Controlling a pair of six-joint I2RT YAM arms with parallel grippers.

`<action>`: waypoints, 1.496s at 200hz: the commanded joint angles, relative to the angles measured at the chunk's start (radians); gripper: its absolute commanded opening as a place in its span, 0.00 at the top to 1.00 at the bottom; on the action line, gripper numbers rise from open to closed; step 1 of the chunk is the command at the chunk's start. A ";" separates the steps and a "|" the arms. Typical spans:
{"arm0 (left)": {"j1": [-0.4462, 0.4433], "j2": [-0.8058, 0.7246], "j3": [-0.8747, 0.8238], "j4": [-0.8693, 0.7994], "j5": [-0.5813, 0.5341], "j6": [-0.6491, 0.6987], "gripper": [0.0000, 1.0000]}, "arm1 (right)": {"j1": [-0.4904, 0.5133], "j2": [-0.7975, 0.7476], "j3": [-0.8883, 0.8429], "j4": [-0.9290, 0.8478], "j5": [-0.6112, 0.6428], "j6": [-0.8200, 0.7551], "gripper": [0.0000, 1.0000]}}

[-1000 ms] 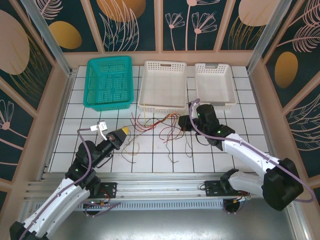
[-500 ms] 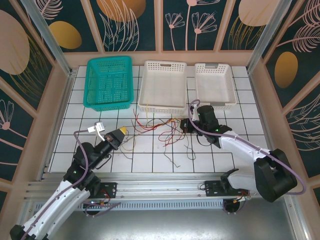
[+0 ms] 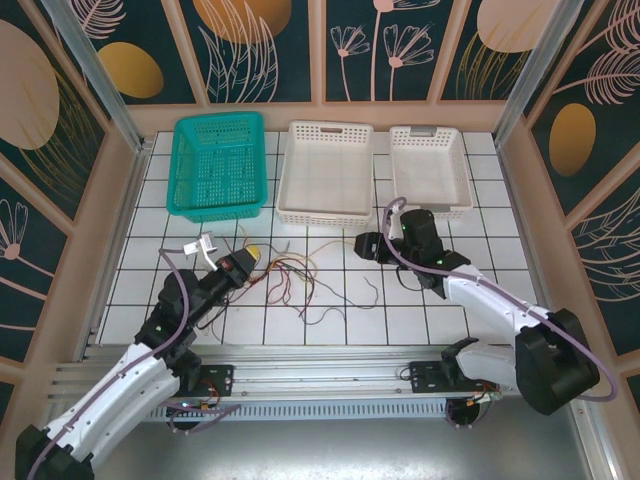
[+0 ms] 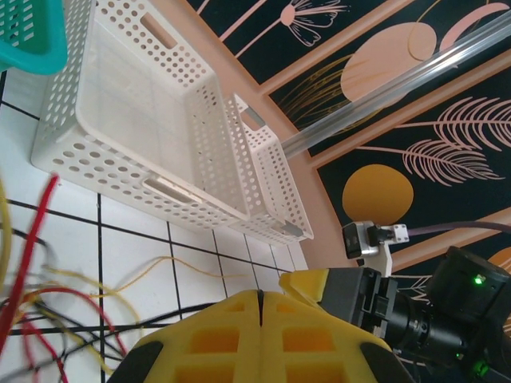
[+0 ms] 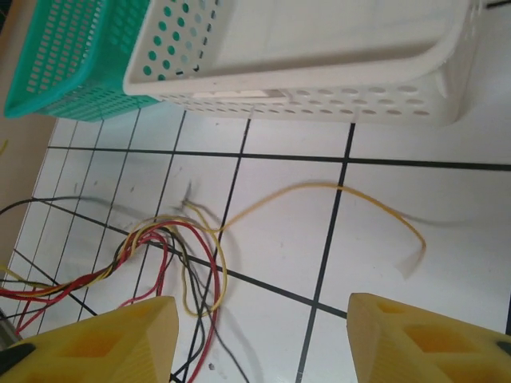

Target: Untangle the cables

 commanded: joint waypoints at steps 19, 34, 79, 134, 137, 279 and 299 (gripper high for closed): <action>0.004 0.072 0.066 0.133 0.033 -0.020 1.00 | 0.186 0.003 0.014 0.066 -0.007 0.007 0.39; 0.003 0.090 0.073 0.156 0.044 -0.029 1.00 | 0.247 0.038 0.013 0.127 -0.001 0.021 0.39; 0.002 0.102 0.088 0.177 0.066 -0.041 1.00 | 0.369 0.212 0.081 0.213 0.052 0.036 0.35; 0.003 0.069 0.084 0.187 0.068 -0.066 1.00 | 0.467 0.472 0.235 0.239 0.148 -0.006 0.33; 0.003 0.067 0.085 0.187 0.067 -0.065 1.00 | 0.473 0.485 0.245 0.236 0.155 -0.009 0.33; 0.003 -0.013 0.225 0.015 0.017 0.001 1.00 | 0.489 0.733 0.295 0.116 0.327 0.030 1.00; 0.003 -0.040 0.291 -0.085 -0.013 0.056 1.00 | 0.456 0.717 0.247 0.119 0.327 0.049 1.00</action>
